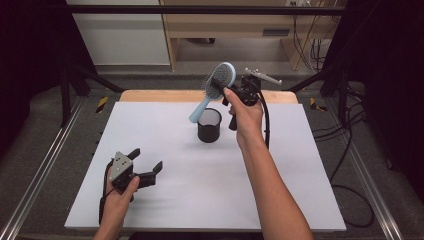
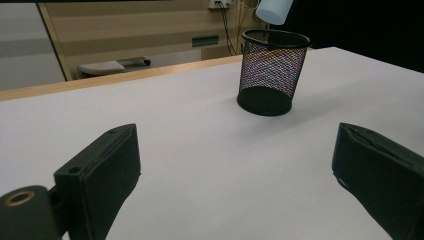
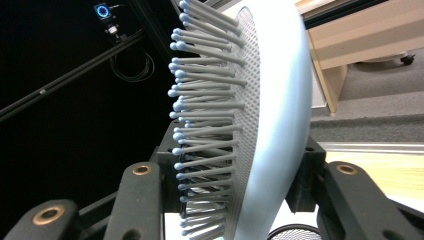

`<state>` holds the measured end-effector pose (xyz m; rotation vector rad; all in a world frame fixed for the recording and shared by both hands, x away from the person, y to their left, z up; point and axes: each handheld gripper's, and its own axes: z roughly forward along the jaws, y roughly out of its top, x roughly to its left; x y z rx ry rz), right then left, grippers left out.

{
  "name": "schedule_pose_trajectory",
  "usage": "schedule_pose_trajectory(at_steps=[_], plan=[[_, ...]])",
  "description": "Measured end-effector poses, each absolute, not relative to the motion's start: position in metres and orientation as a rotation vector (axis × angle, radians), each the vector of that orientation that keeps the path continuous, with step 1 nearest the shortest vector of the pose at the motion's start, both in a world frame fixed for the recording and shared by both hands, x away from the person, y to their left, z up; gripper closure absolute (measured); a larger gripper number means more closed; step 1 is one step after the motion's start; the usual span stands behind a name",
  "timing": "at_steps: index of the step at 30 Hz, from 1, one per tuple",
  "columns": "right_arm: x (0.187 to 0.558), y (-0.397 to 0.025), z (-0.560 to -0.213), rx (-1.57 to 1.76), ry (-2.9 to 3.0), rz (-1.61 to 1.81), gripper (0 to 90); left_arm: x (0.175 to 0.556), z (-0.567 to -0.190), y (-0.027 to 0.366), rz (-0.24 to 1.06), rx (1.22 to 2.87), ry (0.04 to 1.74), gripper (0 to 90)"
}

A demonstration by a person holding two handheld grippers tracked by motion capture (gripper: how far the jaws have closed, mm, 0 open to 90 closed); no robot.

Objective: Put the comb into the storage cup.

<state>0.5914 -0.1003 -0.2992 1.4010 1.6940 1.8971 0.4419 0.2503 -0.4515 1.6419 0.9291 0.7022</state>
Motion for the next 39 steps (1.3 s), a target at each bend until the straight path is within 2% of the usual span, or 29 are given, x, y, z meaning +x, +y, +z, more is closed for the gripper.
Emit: schedule_pose_trajectory(at_steps=[39], plan=[[0.597,-0.123,-0.299,1.385,1.624,1.792,53.7,0.442,-0.445,0.27,0.751,1.529,0.963,5.7]])
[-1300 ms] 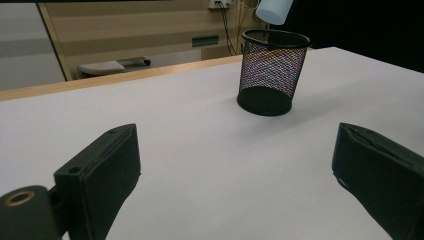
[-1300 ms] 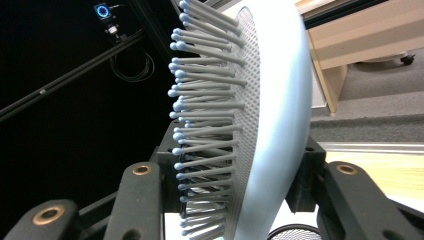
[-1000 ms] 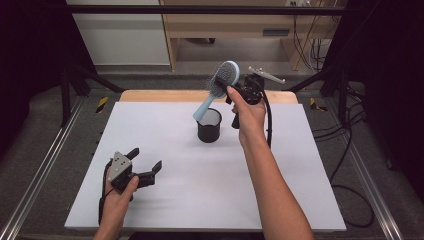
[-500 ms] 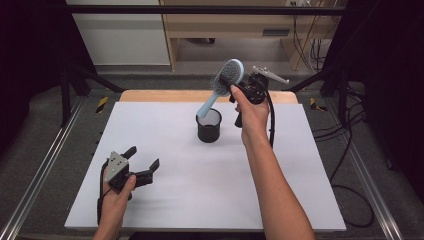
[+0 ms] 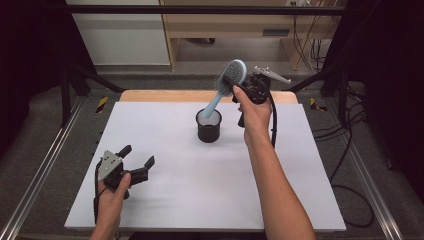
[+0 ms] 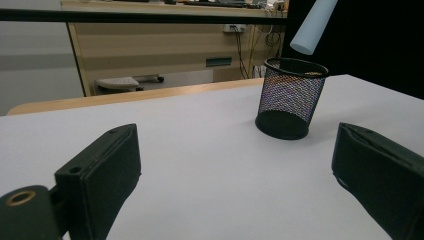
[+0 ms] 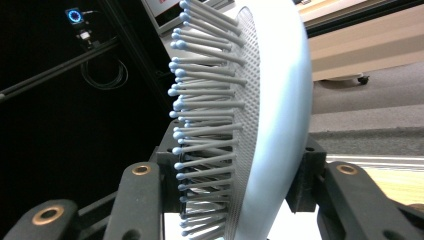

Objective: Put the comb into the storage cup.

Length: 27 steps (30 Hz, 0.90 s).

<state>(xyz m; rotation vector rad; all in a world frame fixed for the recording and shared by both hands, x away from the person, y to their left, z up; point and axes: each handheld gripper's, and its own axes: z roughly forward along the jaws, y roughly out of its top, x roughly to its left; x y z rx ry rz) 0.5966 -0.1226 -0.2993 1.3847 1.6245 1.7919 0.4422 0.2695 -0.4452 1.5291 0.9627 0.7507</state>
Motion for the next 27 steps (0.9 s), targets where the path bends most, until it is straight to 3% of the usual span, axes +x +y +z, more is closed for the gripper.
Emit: schedule_pose_trajectory(at_steps=[27], plan=[[0.603,-0.116,-0.31,1.357,1.697,1.678,53.4,0.443,-0.446,0.271,0.744,1.523,0.971,6.3]])
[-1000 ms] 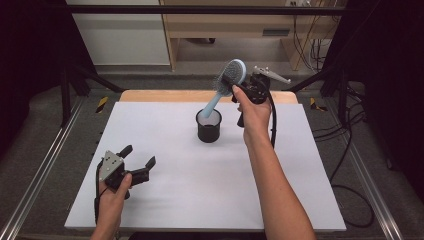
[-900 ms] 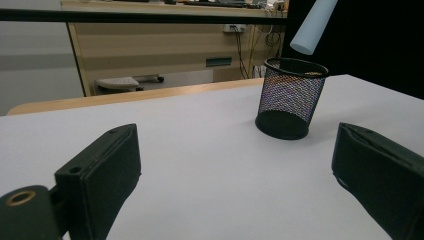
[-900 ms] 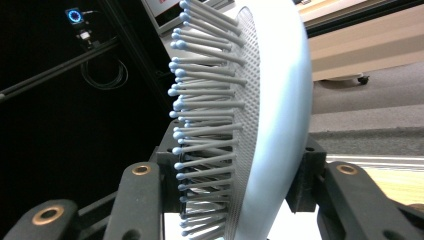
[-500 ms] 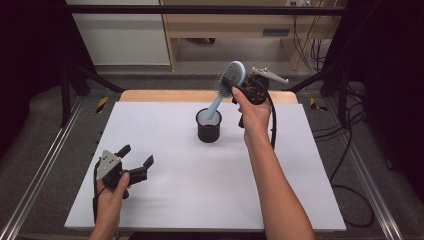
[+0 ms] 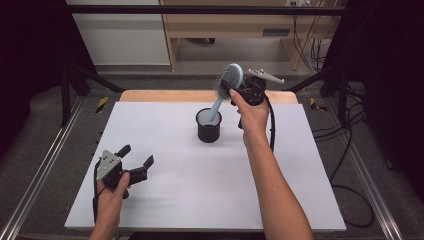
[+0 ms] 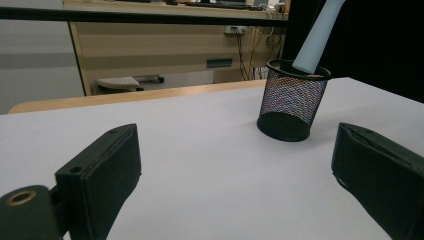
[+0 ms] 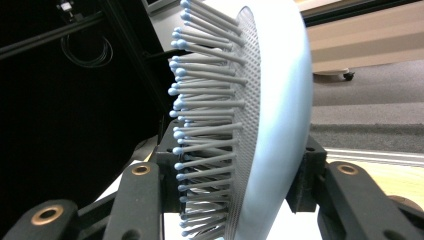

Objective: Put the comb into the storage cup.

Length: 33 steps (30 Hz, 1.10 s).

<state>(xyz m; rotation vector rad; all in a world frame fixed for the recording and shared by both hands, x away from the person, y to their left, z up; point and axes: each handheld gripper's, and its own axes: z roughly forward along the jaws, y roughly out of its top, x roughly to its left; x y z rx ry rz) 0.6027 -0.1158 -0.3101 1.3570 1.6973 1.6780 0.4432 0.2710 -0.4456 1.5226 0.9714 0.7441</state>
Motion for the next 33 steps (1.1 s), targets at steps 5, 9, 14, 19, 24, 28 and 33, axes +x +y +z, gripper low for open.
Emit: schedule_pose_trajectory(at_steps=[5,9,14,19,24,28,33], plan=[[0.605,-0.113,-0.314,1.352,1.717,1.646,53.3,0.443,-0.446,0.27,0.739,1.523,0.973,6.9],[0.607,-0.111,-0.317,1.356,1.722,1.636,53.3,0.443,-0.446,0.27,0.746,1.529,0.972,6.7],[0.609,-0.109,-0.32,1.353,1.735,1.621,53.2,0.443,-0.446,0.269,0.724,1.526,0.968,5.1],[0.611,-0.105,-0.325,1.353,1.758,1.595,53.2,0.443,-0.446,0.269,0.717,1.525,0.965,3.0],[0.613,-0.103,-0.329,1.364,1.757,1.6,53.1,0.443,-0.446,0.268,0.711,1.529,0.961,2.3],[0.614,-0.102,-0.336,1.377,1.764,1.592,53.1,0.443,-0.446,0.267,0.71,1.53,0.958,2.3],[0.614,-0.102,-0.342,1.391,1.766,1.588,53.0,0.444,-0.447,0.267,0.71,1.532,0.958,2.4]])
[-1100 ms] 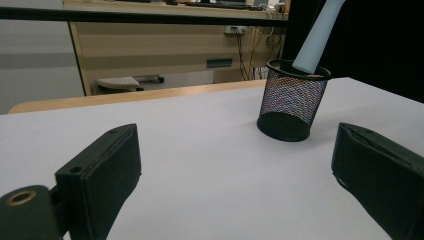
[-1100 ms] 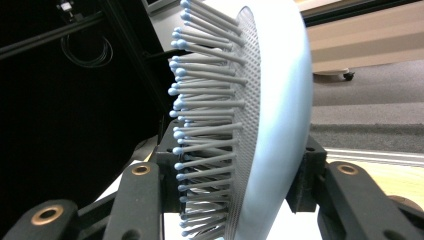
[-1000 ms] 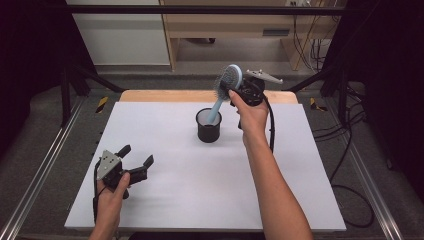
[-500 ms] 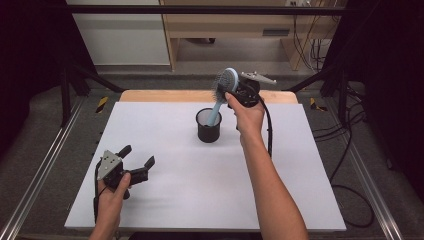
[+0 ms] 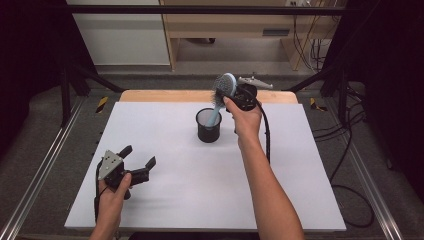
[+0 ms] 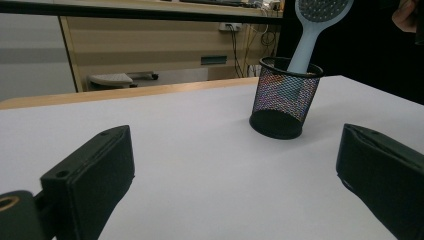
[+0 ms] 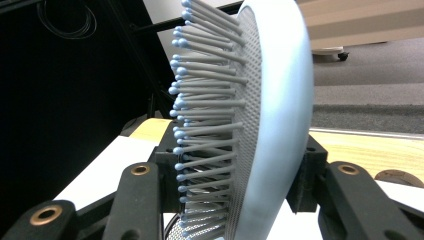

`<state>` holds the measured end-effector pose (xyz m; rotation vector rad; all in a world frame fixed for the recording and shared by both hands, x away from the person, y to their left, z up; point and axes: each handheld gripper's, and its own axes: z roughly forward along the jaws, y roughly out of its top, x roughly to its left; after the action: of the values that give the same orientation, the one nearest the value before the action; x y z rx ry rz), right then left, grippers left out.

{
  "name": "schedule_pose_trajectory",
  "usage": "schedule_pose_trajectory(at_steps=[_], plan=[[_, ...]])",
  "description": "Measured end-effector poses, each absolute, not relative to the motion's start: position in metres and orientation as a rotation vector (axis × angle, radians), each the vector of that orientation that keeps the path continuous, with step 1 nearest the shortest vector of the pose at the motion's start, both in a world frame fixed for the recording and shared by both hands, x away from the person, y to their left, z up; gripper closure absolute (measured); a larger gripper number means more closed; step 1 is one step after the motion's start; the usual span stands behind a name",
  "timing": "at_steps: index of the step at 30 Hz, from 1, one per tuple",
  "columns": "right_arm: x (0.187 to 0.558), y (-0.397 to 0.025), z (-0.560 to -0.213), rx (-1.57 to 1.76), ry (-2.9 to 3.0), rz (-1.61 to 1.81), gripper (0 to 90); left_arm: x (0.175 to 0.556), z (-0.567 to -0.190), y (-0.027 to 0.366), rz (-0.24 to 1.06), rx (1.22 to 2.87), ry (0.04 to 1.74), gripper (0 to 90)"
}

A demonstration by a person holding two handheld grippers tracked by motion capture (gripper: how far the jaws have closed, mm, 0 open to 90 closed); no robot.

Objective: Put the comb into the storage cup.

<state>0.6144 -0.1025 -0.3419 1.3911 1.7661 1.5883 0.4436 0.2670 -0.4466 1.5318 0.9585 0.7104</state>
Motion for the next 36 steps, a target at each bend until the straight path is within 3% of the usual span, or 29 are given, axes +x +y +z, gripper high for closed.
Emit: schedule_pose_trajectory(at_steps=[36], plan=[[0.622,-0.084,-0.36,1.426,1.857,1.524,52.5,0.444,-0.447,0.266,0.707,1.538,0.957,3.0]])
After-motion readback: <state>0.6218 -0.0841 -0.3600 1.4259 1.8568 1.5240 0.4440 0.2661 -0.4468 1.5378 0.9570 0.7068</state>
